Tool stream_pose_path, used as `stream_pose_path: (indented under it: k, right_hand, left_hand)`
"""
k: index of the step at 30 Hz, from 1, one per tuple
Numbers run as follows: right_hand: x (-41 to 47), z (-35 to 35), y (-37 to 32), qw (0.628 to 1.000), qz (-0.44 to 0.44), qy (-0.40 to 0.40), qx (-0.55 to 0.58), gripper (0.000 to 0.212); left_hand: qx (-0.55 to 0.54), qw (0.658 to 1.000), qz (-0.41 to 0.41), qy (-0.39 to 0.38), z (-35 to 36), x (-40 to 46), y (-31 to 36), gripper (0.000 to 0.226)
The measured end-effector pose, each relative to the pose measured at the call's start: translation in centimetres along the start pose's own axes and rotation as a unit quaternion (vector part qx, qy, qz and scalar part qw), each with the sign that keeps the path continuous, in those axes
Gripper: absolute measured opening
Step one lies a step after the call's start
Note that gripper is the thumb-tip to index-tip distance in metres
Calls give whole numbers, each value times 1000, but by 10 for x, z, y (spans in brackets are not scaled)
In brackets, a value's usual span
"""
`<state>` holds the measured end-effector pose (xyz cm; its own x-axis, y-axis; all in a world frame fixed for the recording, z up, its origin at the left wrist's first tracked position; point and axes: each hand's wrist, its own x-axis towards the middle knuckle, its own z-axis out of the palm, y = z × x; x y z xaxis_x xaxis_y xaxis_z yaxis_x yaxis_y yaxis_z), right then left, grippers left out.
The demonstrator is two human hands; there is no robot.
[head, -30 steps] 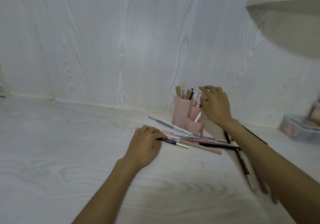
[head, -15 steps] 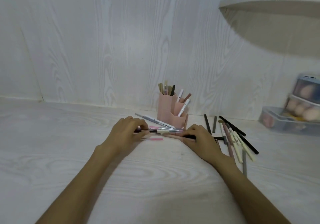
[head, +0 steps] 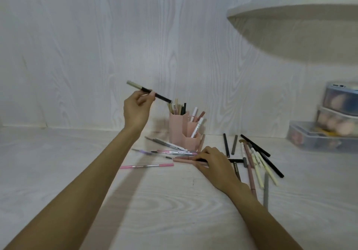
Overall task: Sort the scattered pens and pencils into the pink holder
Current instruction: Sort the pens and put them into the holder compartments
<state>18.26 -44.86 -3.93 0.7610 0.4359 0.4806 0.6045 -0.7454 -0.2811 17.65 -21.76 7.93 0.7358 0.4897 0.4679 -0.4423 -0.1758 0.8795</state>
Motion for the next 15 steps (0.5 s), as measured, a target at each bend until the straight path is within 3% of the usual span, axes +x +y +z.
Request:
stream_pose_path:
  k: [6,11,15]
  right_hand:
    - [1,2,-1,1000,-3,10,14,24]
    - [2,3,0,1000,-5,15,16,24]
    - [0,4,0,999,-6,24,21,23]
  left_hand:
    - [258,960,88,-66,46,-6,0,23]
    - [309,933,153,-97,68,-12,-3,25]
    - [343,894,262,-118,89,-2,-5,72]
